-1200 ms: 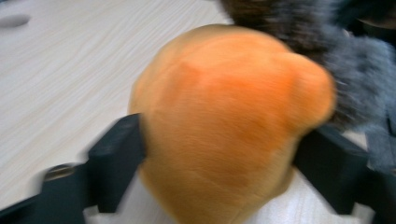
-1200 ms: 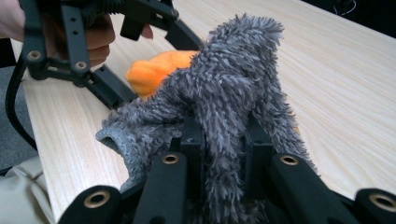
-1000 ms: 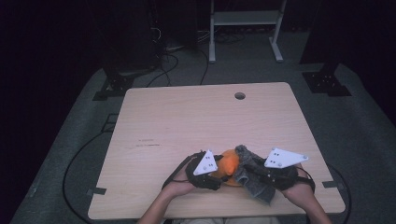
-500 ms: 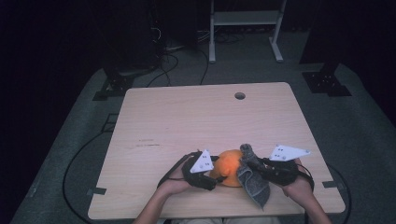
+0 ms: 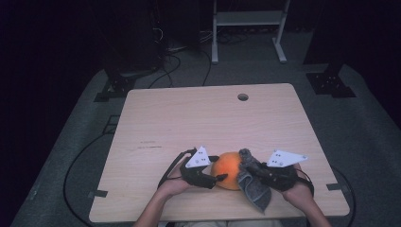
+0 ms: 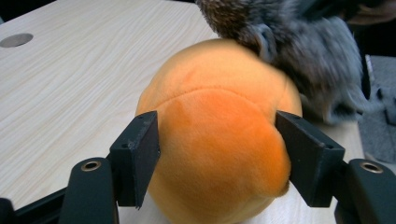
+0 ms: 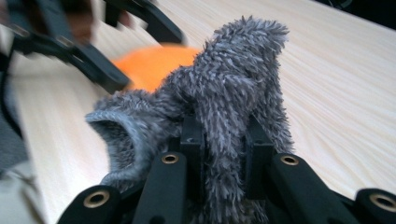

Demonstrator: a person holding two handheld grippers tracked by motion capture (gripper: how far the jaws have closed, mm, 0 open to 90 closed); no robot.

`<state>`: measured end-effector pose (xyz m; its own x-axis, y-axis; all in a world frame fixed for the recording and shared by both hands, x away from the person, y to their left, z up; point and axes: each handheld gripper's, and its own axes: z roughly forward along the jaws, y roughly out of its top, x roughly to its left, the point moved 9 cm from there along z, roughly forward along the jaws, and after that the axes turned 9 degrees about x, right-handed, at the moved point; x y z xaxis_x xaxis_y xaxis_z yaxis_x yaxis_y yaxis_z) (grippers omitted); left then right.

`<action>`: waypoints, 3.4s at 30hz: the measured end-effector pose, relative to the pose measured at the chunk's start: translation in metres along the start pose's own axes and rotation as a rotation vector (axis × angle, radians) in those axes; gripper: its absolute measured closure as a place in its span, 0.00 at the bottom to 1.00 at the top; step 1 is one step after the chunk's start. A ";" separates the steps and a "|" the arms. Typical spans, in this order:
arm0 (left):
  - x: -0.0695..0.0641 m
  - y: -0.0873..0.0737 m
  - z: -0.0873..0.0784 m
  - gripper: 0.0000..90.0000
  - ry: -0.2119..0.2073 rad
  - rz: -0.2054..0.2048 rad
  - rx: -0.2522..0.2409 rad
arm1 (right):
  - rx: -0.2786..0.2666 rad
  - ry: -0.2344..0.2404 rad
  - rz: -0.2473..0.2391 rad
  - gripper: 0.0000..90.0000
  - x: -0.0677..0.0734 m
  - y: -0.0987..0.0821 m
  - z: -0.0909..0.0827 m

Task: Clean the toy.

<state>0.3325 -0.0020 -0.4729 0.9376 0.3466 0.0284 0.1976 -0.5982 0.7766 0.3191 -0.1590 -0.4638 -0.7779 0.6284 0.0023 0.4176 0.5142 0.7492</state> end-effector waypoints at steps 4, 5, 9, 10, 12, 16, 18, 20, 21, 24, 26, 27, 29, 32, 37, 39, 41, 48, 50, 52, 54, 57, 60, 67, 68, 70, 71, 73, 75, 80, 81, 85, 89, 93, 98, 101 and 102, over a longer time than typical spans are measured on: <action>0.003 -0.004 0.001 0.37 -0.010 0.001 0.021 | 0.012 -0.036 0.024 0.82 -0.008 -0.007 -0.005; 0.003 -0.004 0.001 0.37 -0.010 0.001 0.021 | 0.002 -0.042 0.002 0.82 -0.003 -0.002 -0.008; 0.004 -0.007 0.002 0.37 -0.003 0.018 0.036 | -0.013 -0.003 -0.076 0.82 0.019 0.011 -0.006; 0.004 -0.008 0.001 0.37 -0.002 0.017 0.044 | -0.001 -0.009 -0.086 0.82 0.018 0.009 -0.003; 0.004 -0.009 0.001 0.37 -0.003 0.016 0.044 | -0.001 0.009 -0.065 0.81 0.013 0.004 0.000; 0.004 -0.010 0.001 0.37 -0.010 0.015 0.043 | 0.046 -0.018 0.006 0.81 -0.011 -0.018 0.002; 0.004 -0.011 0.001 0.37 -0.014 0.014 0.043 | 0.084 -0.045 0.029 0.82 -0.020 -0.028 0.001; 0.005 -0.012 0.000 0.37 -0.013 0.013 0.045 | 0.067 -0.047 0.031 0.81 -0.021 -0.026 -0.005; 0.005 -0.013 0.000 0.36 -0.017 0.015 0.048 | 0.050 -0.044 0.028 0.81 -0.019 -0.022 -0.008; 0.006 -0.015 -0.001 0.35 -0.029 0.008 0.055 | 0.030 -0.012 0.000 0.81 -0.013 -0.017 -0.010; 0.006 -0.016 -0.001 0.35 -0.033 0.006 0.055 | 0.045 -0.005 0.001 0.81 -0.012 -0.020 -0.007; 0.006 -0.016 0.000 0.35 -0.037 0.003 0.053 | 0.085 0.003 0.023 0.81 -0.017 -0.029 0.001; 0.006 -0.016 -0.001 0.35 -0.036 0.006 0.058 | 0.148 -0.027 0.035 0.82 -0.026 -0.041 0.006; 0.003 -0.017 0.000 0.35 -0.033 0.019 0.064 | 0.122 -0.010 0.056 0.82 -0.029 -0.038 0.001; 0.003 -0.016 0.001 0.34 -0.041 0.018 0.061 | 0.007 0.071 0.002 0.81 -0.005 -0.006 -0.014; 0.002 -0.015 0.001 0.33 -0.054 0.012 0.054 | 0.055 0.065 -0.038 0.81 0.001 -0.009 -0.005; -0.001 -0.012 -0.002 0.26 -0.089 0.003 0.051 | 0.093 0.051 -0.063 0.81 0.004 -0.015 0.003; 0.004 -0.001 0.004 0.05 -0.054 -0.129 0.068 | 0.092 0.075 -0.060 0.81 0.007 -0.019 -0.001; -0.001 -0.006 0.013 0.09 -0.127 -0.166 0.083 | 0.097 0.074 -0.064 0.81 0.007 -0.019 -0.002; -0.004 -0.006 0.013 0.25 -0.132 -0.152 0.073 | 0.101 0.081 -0.060 0.81 0.007 -0.020 -0.003; -0.007 0.007 0.006 0.39 -0.053 -0.046 -0.012 | 0.106 0.084 -0.056 0.81 0.005 -0.021 -0.008; -0.010 0.021 0.004 0.41 0.047 0.094 -0.052 | 0.084 0.062 -0.049 0.81 0.001 -0.018 -0.017; -0.013 0.012 0.015 0.36 0.070 0.196 0.005 | 0.047 0.024 -0.048 0.81 -0.001 -0.007 -0.020; 0.006 0.000 0.012 0.18 0.020 -0.039 0.035 | 0.036 -0.003 -0.100 0.81 0.014 0.007 0.004; 0.007 -0.002 0.012 0.22 0.015 -0.043 0.031 | 0.034 -0.007 -0.091 0.81 0.011 0.005 0.005; 0.008 -0.005 0.012 0.23 0.012 -0.038 0.039 | 0.040 -0.010 -0.079 0.81 0.007 0.001 0.006; 0.008 -0.009 0.012 0.23 -0.006 -0.045 0.049 | 0.061 -0.013 -0.034 0.81 -0.004 -0.012 0.010; 0.009 -0.015 0.011 0.23 -0.008 -0.039 0.067 | 0.121 -0.046 0.006 0.81 -0.020 -0.032 0.017; 0.010 -0.018 0.010 0.22 -0.011 -0.047 0.068 | 0.212 -0.076 0.028 0.82 -0.035 -0.054 0.025; 0.007 -0.017 0.012 0.21 -0.012 -0.024 0.071 | 0.018 0.004 0.083 0.82 -0.030 -0.021 -0.002; 0.006 -0.017 0.012 0.21 -0.011 -0.019 0.074 | -0.024 0.027 0.078 0.82 -0.025 -0.012 -0.006; 0.005 -0.019 0.012 0.21 -0.017 0.011 0.077 | -0.024 0.054 0.055 0.81 -0.012 -0.004 0.004; 0.005 -0.020 0.011 0.21 -0.029 0.003 0.062 | 0.118 -0.041 0.077 0.82 -0.033 -0.031 0.021; 0.002 -0.016 0.013 0.20 -0.008 0.037 0.056 | 0.060 0.007 0.100 0.82 -0.031 -0.027 0.008; -0.003 -0.011 0.018 0.20 0.005 0.071 0.040 | -0.077 0.114 0.030 0.81 0.004 0.013 -0.009; -0.004 -0.011 0.015 0.20 -0.024 0.055 0.032 | 0.001 0.037 -0.023 0.82 0.004 0.004 0.013; -0.001 -0.013 0.013 0.20 -0.038 0.032 0.031 | -0.023 0.086 0.041 0.82 -0.001 0.000 0.013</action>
<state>0.3327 -0.0040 -0.4907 0.9535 0.3000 0.0287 0.1757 -0.6308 0.7558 0.3256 -0.1519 -0.4723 -0.7982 0.5958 0.0894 0.4398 0.4749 0.7623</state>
